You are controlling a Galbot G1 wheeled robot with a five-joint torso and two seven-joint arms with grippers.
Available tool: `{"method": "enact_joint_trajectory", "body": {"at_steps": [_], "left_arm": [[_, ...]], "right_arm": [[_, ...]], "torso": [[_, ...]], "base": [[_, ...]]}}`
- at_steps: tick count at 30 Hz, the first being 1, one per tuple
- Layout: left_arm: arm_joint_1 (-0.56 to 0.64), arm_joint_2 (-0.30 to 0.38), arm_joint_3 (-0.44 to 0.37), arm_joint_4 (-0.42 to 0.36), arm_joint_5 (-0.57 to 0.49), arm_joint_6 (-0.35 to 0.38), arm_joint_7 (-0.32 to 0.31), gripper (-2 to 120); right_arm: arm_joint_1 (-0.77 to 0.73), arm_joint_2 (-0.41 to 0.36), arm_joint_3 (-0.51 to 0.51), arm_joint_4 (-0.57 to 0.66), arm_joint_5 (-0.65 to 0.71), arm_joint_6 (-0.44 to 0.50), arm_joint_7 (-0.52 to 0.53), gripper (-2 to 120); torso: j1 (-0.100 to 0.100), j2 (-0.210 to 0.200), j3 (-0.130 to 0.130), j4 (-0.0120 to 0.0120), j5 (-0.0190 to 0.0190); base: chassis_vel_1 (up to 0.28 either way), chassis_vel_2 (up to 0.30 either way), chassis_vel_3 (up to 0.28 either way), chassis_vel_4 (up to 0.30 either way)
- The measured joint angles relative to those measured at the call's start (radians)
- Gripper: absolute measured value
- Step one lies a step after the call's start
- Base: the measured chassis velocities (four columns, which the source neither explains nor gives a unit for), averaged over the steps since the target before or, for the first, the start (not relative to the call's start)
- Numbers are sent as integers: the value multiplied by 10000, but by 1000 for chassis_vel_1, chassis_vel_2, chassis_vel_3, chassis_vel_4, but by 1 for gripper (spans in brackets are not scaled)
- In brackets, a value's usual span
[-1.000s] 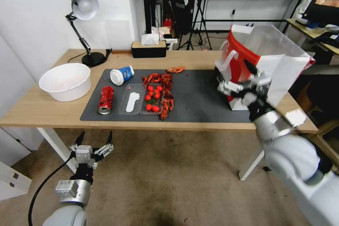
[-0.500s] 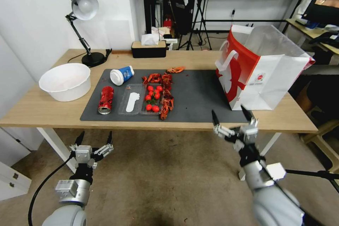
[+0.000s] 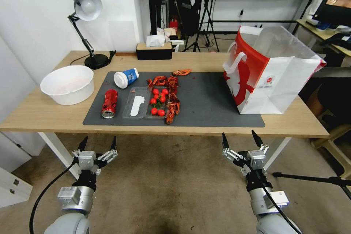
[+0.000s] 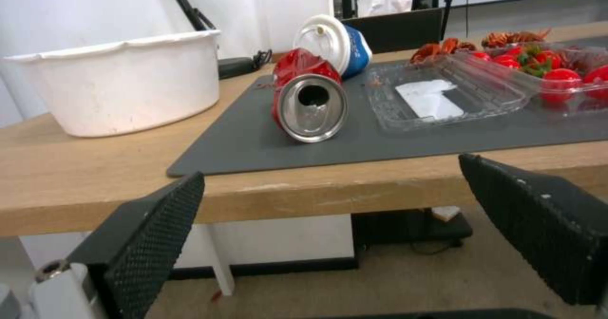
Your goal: Pick up the trash from the table and place it into the takeout bag.
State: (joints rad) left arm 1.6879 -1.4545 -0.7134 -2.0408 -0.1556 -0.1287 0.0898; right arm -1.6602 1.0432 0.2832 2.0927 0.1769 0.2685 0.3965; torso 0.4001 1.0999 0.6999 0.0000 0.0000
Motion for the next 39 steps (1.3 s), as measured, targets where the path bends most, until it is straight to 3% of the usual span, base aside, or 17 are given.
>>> {"method": "enact_joint_trajectory", "body": {"at_steps": [12,21,28,39], "left_arm": [[-354,187,144,-112,-61,98,-48,100],[-1289,1040,283,-25,-631,916,-296,100],[-2819,1767,851,766,-1363,1576,-497,100],[-3893,2215,1224,1843,-1494,1708,-628,100]], "right_arm": [[65,95,-5,-55,-15,56,-35,100],[165,194,-27,-19,-128,23,-44,100],[253,270,-41,60,-214,-142,-42,100],[245,382,-28,70,-283,-179,-12,100]], "torso": [[0,0,0,0,0],[0,0,1,0,0],[0,0,1,-1,-1],[-2,-1,2,0,-1]], "base": [[0,0,0,0],[0,0,0,0],[0,0,0,0],[0,0,0,0]]}}
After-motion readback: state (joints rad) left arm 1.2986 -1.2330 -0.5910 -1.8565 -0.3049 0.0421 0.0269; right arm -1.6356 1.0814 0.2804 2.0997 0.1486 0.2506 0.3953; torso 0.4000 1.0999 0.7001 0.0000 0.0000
